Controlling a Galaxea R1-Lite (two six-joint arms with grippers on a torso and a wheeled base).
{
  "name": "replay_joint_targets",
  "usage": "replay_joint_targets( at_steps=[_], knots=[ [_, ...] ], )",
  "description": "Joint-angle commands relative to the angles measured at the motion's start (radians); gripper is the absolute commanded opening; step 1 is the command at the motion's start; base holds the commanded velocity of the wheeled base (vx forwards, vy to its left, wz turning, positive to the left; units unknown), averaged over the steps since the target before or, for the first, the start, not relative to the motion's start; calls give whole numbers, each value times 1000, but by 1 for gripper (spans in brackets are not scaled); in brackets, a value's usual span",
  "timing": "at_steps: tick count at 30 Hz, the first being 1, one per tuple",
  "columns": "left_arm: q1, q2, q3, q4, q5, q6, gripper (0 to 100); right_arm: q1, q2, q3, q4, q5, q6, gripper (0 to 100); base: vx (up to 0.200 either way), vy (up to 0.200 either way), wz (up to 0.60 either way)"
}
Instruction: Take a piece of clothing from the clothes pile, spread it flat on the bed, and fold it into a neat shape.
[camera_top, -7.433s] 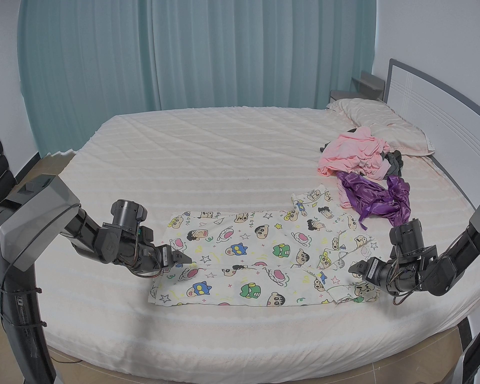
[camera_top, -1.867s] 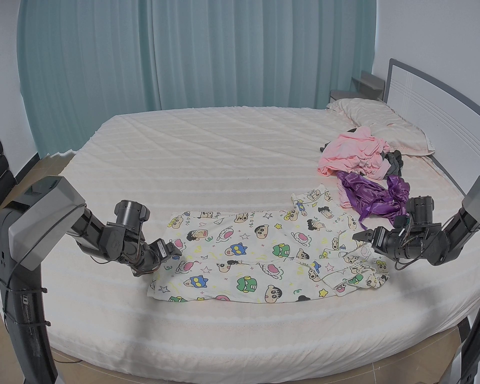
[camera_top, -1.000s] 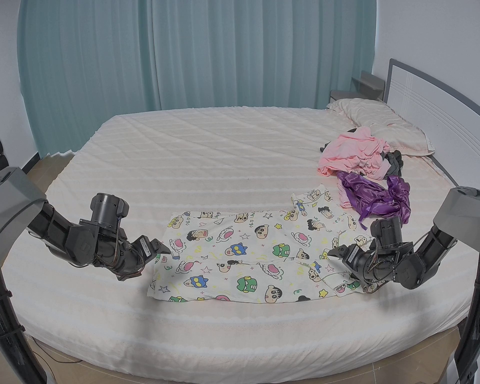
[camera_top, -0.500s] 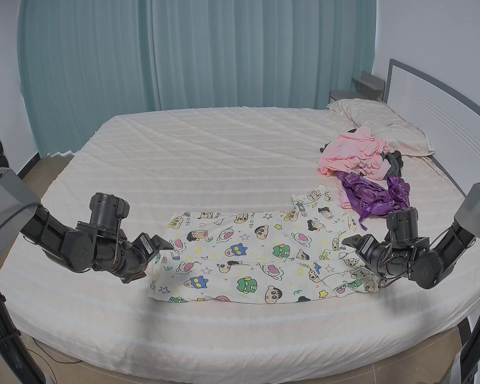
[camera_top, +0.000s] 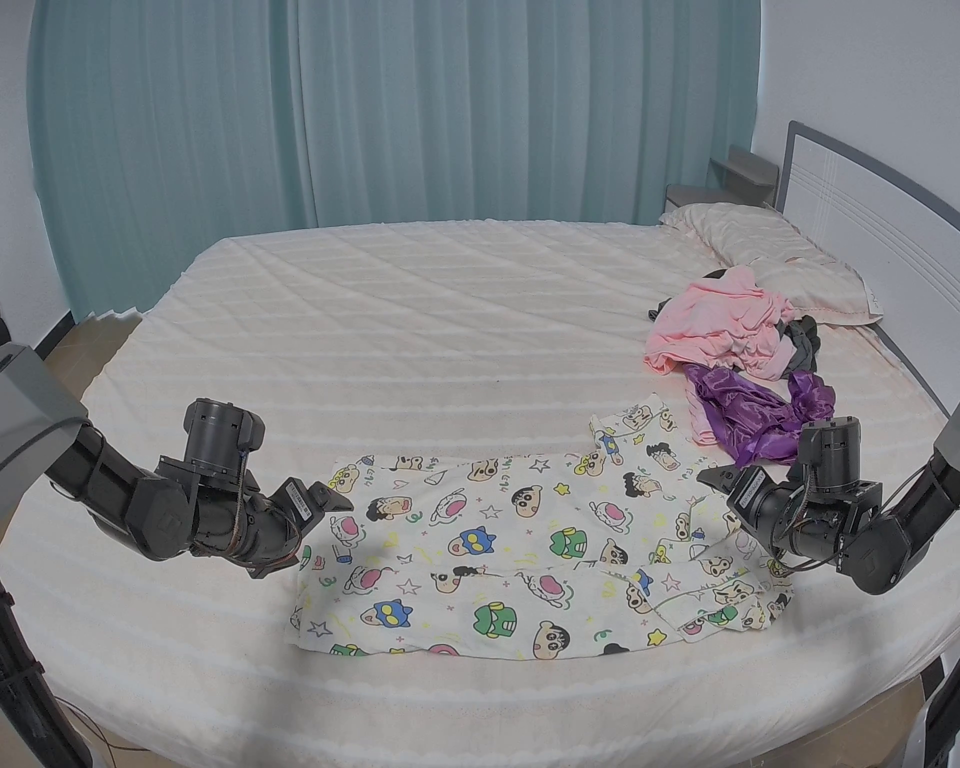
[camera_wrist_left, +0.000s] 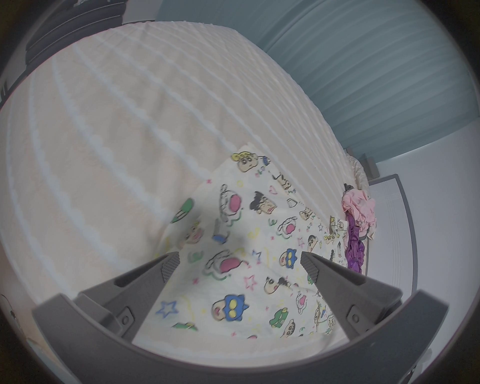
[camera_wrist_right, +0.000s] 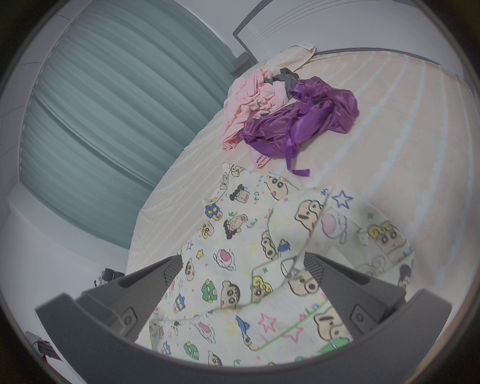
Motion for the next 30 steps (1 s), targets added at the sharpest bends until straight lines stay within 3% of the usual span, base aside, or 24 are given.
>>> replay_joint_targets(
  at_steps=[1,13,30],
  knots=[
    [-6,15,14,-11,-3,-1,100,3,-16,8,0,0,0,100,0,0,0],
    [-42,37,16,-13,6,-16,100,3,-12,7,0,0,-1,100,0,0,0],
    [-46,35,10,-13,6,-36,100,3,-7,5,0,2,-1,100,0,-176,0]
  ],
)
